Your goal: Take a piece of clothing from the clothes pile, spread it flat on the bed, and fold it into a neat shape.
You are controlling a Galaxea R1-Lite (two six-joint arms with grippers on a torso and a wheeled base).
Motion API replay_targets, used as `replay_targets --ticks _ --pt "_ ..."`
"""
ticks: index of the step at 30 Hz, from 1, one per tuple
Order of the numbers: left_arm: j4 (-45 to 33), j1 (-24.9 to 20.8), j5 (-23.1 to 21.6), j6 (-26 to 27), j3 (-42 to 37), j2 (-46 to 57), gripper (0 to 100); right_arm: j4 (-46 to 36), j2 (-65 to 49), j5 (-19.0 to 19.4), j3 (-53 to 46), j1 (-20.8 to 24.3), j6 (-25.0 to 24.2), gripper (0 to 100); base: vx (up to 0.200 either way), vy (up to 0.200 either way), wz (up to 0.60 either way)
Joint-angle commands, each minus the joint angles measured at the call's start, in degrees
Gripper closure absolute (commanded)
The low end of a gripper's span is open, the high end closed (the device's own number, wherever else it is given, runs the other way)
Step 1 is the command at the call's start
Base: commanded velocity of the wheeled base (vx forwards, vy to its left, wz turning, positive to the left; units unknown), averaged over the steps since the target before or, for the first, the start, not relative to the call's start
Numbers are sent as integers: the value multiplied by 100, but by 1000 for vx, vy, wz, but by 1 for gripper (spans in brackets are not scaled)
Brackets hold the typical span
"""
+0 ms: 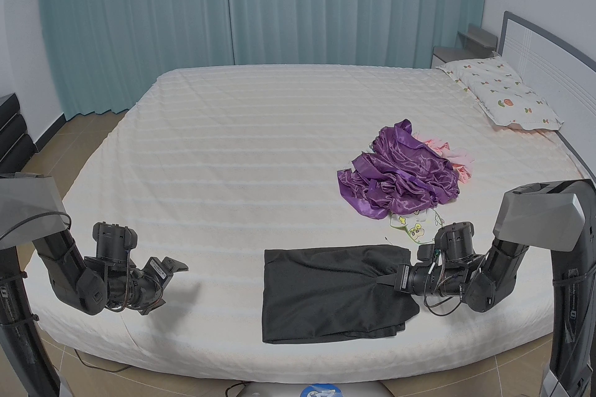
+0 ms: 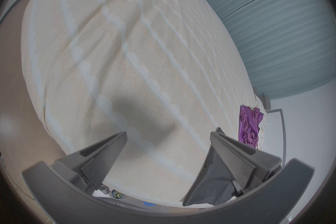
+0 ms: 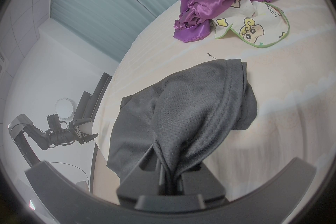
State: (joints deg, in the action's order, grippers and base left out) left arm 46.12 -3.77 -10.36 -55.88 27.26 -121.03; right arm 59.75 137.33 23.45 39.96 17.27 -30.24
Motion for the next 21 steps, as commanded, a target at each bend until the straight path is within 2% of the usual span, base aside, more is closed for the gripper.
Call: replay_targets --ticks 1,3,6,21 --pt "3 -1 -1 -2 16 -9 0 2 5 1 3 -5 1 100 0 0 0" --pt "3 -1 8 -10 16 -9 0 2 5 1 3 -5 1 100 0 0 0" --pt "3 -1 17 -2 16 -9 0 2 5 1 3 -5 1 100 -200 0 0" --pt "3 -1 17 -2 25 -9 0 2 13 -8 152 -40 1 100 0 0 0"
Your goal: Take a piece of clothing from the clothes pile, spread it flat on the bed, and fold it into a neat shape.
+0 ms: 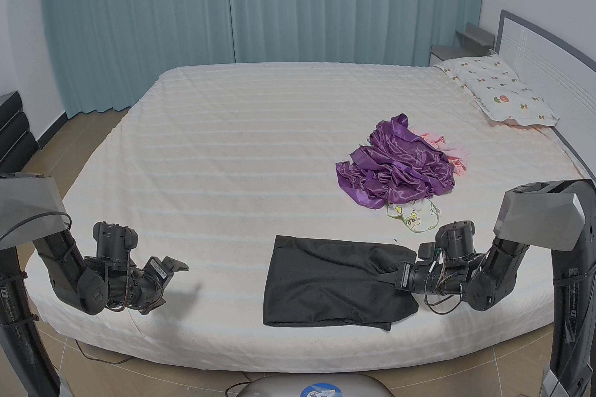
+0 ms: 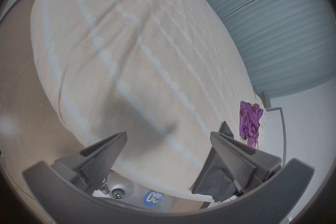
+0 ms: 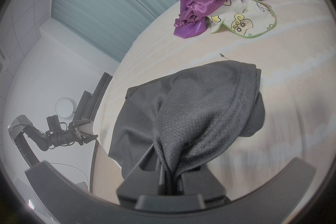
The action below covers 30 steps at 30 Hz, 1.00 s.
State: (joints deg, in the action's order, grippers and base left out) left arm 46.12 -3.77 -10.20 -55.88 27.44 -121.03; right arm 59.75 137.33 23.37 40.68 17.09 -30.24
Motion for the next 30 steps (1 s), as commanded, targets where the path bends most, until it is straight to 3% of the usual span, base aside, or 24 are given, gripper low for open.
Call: replay_targets --ticks 1,3,30 --pt "3 -1 1 -10 7 -9 0 2 22 1 116 -66 1 100 0 0 0" --pt "3 -1 1 -10 16 -17 0 2 22 1 160 -101 1 100 0 0 0" --pt "3 -1 10 -2 7 -9 0 2 -145 186 98 -250 54 100 0 -200 0"
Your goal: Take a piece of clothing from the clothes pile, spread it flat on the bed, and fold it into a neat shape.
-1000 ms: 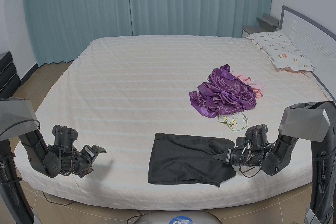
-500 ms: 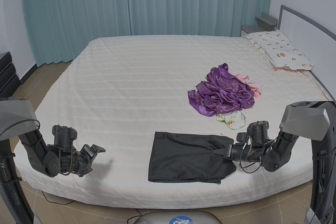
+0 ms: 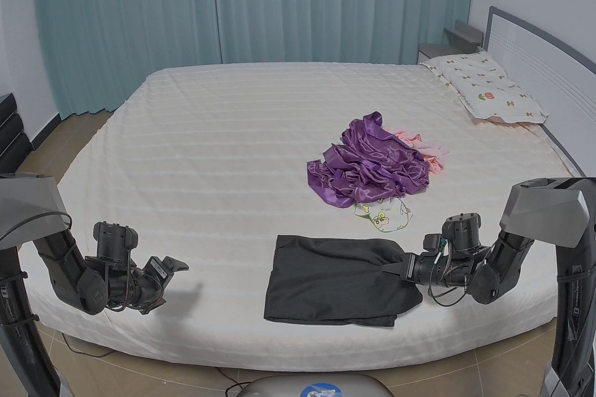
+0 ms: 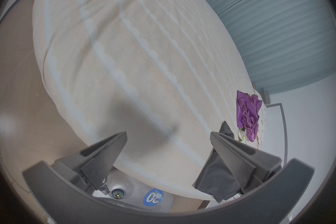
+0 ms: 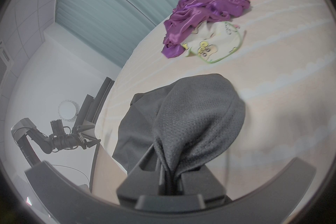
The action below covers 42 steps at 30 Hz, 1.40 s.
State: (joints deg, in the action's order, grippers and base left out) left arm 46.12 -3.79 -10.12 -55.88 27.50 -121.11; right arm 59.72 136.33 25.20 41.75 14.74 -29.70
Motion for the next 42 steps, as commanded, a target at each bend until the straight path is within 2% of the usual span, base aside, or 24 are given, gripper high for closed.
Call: replay_targets --ticks 1,42 --pt "3 1 1 -2 1 0 0 4 -62 11 -9 -15 -1 100 0 -200 0" --pt "3 1 1 -10 10 -9 0 110 -45 73 167 -261 17 100 0 -200 0"
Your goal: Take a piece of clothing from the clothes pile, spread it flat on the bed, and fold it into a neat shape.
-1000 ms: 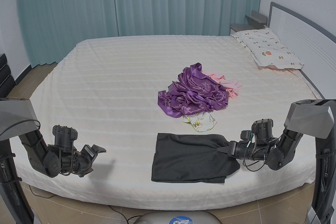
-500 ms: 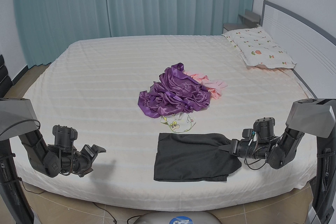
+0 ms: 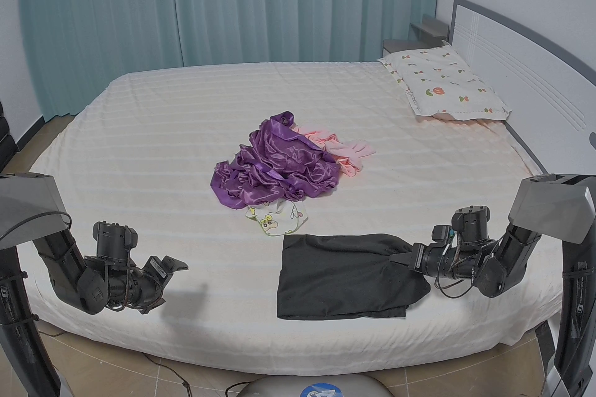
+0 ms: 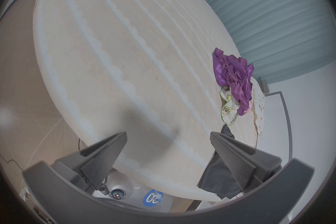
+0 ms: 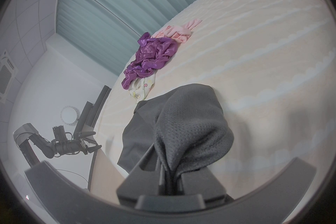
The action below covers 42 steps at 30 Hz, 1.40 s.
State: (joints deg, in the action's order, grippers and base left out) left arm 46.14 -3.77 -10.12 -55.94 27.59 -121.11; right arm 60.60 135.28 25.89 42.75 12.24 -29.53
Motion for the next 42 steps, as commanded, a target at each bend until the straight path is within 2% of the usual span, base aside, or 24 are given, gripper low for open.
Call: replay_targets --ticks 1,3,4,13,18,21,32,36,42 --pt "0 -1 1 -4 1 -9 0 22 69 3 84 -11 -1 100 0 -200 0" --pt "0 -1 1 4 1 0 0 22 165 3 172 -2 -1 100 0 -200 0" --pt "0 -1 1 4 1 0 0 22 165 3 172 -2 -1 0 0 0 0" --pt "0 -1 10 -4 1 0 0 40 104 -137 190 -81 -97 0 0 0 0" --pt "9 -1 265 -40 10 -9 0 -31 122 -251 295 -169 -493 0 0 0 0" --pt "9 -1 256 -40 10 -9 0 -39 148 -366 313 -125 -625 0 0 0 0" --pt "9 -36 282 4 19 -88 0 -92 324 -541 313 77 -695 0 164 0 0" --pt "9 -36 291 4 27 -88 0 -110 289 -550 339 138 -1231 0 0 0 0" --pt "9 -36 291 4 27 -97 0 -233 174 -550 225 191 -1380 0 0 0 0"
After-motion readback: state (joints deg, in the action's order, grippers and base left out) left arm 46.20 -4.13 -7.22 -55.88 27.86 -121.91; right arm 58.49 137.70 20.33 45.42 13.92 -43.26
